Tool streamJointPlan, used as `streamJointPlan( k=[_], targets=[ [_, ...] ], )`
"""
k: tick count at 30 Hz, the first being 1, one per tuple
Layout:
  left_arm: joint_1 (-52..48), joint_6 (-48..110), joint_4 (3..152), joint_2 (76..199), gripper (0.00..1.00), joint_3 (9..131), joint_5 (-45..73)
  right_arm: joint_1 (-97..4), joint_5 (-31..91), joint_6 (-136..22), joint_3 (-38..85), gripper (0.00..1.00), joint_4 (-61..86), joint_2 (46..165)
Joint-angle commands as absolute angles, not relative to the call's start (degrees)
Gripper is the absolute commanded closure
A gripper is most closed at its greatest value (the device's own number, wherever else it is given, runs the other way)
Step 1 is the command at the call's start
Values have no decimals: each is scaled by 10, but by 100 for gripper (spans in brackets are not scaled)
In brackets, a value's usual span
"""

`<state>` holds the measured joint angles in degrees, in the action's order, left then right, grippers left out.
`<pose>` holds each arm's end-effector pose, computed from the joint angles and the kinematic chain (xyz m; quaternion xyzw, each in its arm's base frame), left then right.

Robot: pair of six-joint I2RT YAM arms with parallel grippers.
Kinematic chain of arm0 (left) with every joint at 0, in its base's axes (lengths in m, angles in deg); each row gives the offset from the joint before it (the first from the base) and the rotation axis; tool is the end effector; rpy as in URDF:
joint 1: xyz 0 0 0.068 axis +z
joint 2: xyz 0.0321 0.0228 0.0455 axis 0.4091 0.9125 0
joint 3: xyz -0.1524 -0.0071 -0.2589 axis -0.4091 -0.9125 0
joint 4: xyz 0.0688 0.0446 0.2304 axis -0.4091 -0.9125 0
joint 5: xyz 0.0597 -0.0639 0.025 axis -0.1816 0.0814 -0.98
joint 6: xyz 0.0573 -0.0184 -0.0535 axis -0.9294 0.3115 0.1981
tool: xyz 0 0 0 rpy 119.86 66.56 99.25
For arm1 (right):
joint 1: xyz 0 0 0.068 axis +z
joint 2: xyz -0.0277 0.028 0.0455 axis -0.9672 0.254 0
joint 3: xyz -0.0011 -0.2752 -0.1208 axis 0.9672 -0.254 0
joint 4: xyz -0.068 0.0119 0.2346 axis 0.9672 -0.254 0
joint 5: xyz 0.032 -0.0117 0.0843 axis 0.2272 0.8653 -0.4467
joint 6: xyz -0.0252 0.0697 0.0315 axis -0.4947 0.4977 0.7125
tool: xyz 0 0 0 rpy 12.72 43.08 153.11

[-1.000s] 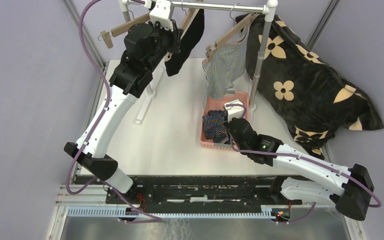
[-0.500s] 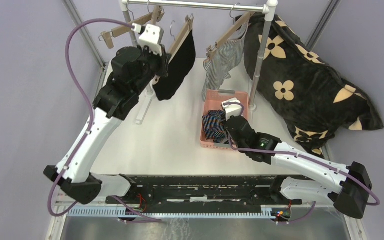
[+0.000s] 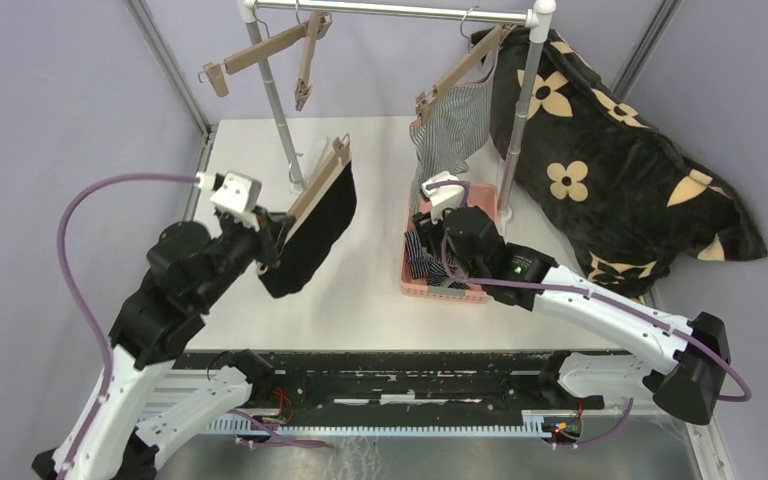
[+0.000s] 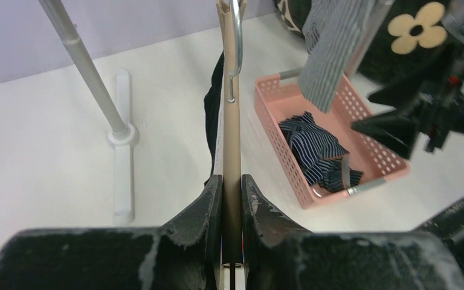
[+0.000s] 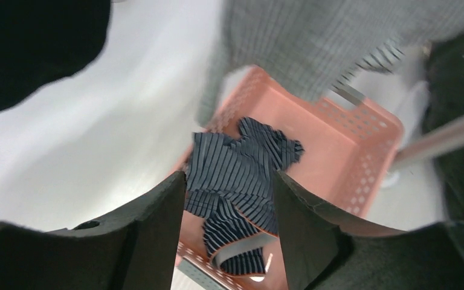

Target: Remove the underwear clipped to the hanger

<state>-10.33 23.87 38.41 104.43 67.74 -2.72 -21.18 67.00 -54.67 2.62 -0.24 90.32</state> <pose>0.1024 -0.0582 0.4438 0.1534 0.7486 -0.1621 0.6244 0.1789 0.1881 0.3401 -0.1830 0.8039 0.0897 0.5587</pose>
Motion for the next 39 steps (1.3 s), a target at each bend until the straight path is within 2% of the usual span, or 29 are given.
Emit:
streamJointPlan(
  k=[1, 4, 13, 18, 22, 26, 32, 39],
  targets=[
    [-104, 284, 356, 968, 97, 649, 50, -223, 524, -586, 114, 36, 24, 932],
    [-103, 282, 332, 936, 97, 649, 66, -240, 440, -596, 149, 36, 31, 944],
    [-104, 247, 314, 885, 97, 642, 112, -364, 82, -554, 203, 28, 97, 941],
    [-104, 225, 326, 882, 97, 643, 183, -436, -110, -458, 221, 29, 192, 983],
    [-104, 229, 356, 875, 97, 630, 232, -446, -207, -356, 236, 32, 295, 1037],
    [-104, 234, 376, 871, 97, 615, 223, -445, -236, -309, 221, 33, 354, 1041],
    [-104, 236, 387, 882, 97, 616, 204, -445, -231, -385, 200, 26, 284, 982],
    [-104, 260, 424, 883, 97, 617, 253, -444, -254, -353, 193, 22, 329, 972]
  ],
)
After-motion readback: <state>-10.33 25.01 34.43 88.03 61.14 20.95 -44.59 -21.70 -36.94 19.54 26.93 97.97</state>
